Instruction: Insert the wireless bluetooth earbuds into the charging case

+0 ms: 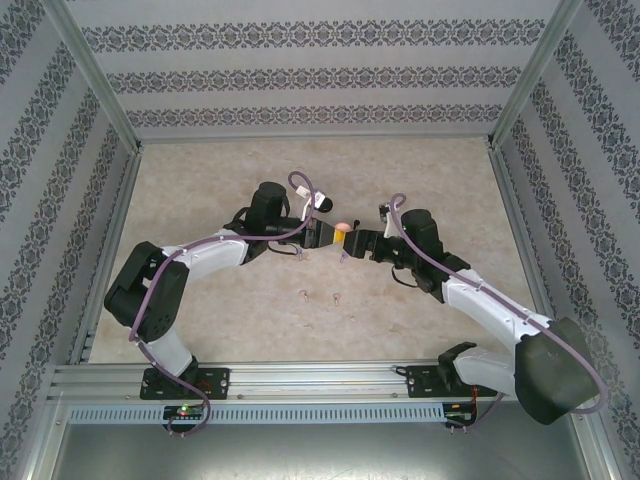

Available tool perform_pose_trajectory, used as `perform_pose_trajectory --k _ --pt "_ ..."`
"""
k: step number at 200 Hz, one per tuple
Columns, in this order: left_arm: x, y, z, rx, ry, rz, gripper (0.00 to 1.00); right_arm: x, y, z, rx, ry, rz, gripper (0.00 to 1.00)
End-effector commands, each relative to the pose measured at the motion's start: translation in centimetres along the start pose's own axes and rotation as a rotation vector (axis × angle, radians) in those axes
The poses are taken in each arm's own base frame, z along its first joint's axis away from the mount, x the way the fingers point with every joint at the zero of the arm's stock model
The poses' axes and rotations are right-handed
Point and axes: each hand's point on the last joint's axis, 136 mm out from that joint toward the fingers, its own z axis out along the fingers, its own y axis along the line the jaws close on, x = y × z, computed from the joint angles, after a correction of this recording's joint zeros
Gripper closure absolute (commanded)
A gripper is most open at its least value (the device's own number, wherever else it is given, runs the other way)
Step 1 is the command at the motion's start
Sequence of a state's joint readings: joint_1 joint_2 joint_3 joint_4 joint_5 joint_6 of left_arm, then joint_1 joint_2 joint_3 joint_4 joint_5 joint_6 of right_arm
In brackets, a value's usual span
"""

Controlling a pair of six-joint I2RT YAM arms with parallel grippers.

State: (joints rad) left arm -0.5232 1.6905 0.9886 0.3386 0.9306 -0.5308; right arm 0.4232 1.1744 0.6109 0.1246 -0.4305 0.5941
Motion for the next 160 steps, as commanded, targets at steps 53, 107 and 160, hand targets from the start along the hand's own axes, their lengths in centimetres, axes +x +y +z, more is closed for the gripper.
perform_pose_trajectory --k 53,107,160 --pt "-1.3 -2.6 -0.4 0.077 -0.019 0.073 1.0 -1.9 -0.4 0.2 -0.02 -0.055 -0.016 0.18" --pt "-2.0 -4.7 -1.5 0.105 -0.035 0.106 1.0 -1.4 -3.2 0.5 0.022 -0.052 0.038 0.21" --pt "-1.9 -4.9 -2.0 0.085 -0.05 0.115 1.0 -0.9 -3.7 -0.4 0.006 -0.043 0.078 0.22"
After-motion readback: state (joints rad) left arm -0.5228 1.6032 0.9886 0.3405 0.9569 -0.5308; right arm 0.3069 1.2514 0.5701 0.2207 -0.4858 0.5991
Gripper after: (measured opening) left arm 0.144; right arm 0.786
